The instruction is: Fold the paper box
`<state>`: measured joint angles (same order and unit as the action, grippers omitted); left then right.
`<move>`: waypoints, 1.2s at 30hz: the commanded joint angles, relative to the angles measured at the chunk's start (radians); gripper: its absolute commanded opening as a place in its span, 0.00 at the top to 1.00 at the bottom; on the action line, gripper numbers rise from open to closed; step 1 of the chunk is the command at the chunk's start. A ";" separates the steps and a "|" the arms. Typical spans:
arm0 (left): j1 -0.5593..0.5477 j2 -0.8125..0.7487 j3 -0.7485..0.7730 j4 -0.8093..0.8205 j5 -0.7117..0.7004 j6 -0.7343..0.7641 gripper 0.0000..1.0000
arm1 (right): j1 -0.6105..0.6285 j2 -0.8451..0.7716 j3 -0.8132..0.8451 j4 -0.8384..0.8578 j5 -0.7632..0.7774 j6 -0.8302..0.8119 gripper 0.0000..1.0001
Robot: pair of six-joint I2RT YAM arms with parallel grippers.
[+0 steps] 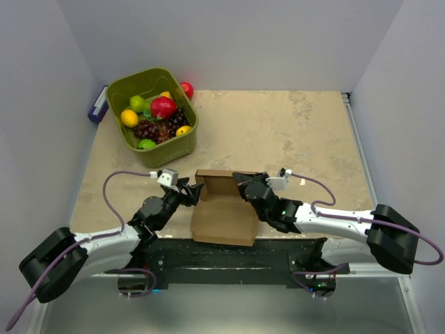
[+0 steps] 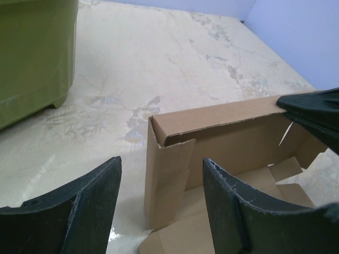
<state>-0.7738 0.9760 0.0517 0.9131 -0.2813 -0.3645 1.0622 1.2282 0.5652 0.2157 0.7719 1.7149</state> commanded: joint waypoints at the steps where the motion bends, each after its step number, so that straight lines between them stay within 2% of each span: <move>1: 0.022 0.081 -0.115 0.053 0.045 -0.021 0.36 | 0.007 -0.019 -0.007 0.028 0.055 -0.026 1.00; 5: 0.031 0.180 -0.090 0.113 0.085 -0.007 0.37 | 0.007 -0.019 -0.010 0.033 0.055 -0.026 1.00; 12: 0.050 0.262 -0.058 0.181 0.096 0.021 0.42 | 0.007 -0.022 -0.013 0.036 0.055 -0.028 1.00; 22: 0.079 0.414 -0.023 0.328 0.151 0.044 0.53 | 0.007 -0.015 -0.011 0.050 0.049 -0.043 1.00; 36: 0.080 0.504 0.016 0.417 0.194 0.061 0.63 | 0.012 0.016 -0.063 0.070 0.033 -0.086 1.00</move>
<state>-0.7013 1.4666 0.0521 1.2514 -0.1005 -0.3359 1.0649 1.2308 0.5270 0.2787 0.7715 1.6791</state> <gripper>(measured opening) 0.380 0.023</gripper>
